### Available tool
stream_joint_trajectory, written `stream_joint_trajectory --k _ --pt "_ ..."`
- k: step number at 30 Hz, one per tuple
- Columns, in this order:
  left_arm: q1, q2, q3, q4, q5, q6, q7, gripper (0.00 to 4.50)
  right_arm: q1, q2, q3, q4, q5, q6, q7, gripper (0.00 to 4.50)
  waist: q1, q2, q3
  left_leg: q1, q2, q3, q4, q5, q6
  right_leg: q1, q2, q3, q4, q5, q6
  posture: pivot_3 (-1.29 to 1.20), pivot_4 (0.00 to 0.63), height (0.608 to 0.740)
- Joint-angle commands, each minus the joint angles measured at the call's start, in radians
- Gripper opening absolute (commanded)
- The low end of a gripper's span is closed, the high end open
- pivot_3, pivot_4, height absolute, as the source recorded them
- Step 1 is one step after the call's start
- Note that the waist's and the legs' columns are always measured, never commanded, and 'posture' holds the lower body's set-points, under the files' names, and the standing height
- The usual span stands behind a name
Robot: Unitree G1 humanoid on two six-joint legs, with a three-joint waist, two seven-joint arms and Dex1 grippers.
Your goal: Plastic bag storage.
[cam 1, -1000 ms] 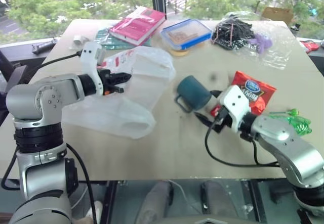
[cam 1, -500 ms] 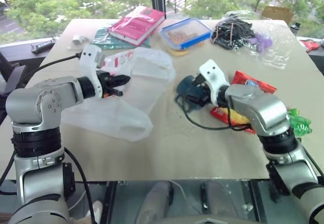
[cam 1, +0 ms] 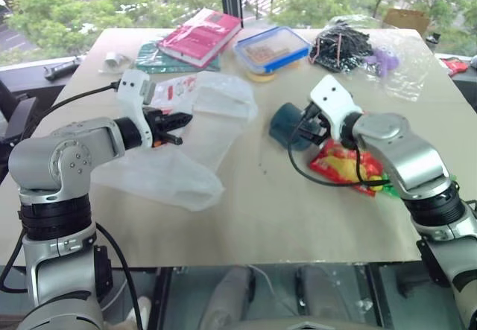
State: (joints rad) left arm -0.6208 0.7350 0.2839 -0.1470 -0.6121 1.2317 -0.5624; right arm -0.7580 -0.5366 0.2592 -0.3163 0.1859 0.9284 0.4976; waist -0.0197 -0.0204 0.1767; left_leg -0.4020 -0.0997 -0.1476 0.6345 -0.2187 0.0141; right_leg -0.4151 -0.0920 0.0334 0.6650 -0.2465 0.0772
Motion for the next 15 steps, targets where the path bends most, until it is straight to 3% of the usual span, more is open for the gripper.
stream_joint_trajectory --k 1,9,15 --pt "-0.013 0.001 0.015 -0.01 -0.009 -0.024 0.003 0.02 -0.002 0.017 -0.044 -0.176 0.09 0.052 0.054 4.5 -0.001 0.0 0.0 0.0 0.001 0.0 0.0 0.0 0.0 0.0 0.001 0.0 -0.001 0.0 0.0 0.0 0.15 0.74" --pt "-0.022 0.009 0.002 0.015 -0.003 -0.041 -0.004 0.02 0.075 0.04 0.077 -0.197 0.193 0.083 0.176 4.5 0.0 0.0 0.0 0.0 0.001 0.0 0.0 0.0 0.0 0.0 0.0 0.0 -0.001 0.0 0.0 0.0 0.15 0.74" --pt "-0.015 0.01 0.006 -0.003 -0.01 -0.029 0.003 0.02 0.052 0.087 0.148 -0.015 0.105 0.043 0.132 4.5 -0.001 0.0 0.0 0.001 0.001 0.001 0.0 0.0 0.0 0.0 0.001 0.001 0.0 0.0 0.0 0.0 0.15 0.74"
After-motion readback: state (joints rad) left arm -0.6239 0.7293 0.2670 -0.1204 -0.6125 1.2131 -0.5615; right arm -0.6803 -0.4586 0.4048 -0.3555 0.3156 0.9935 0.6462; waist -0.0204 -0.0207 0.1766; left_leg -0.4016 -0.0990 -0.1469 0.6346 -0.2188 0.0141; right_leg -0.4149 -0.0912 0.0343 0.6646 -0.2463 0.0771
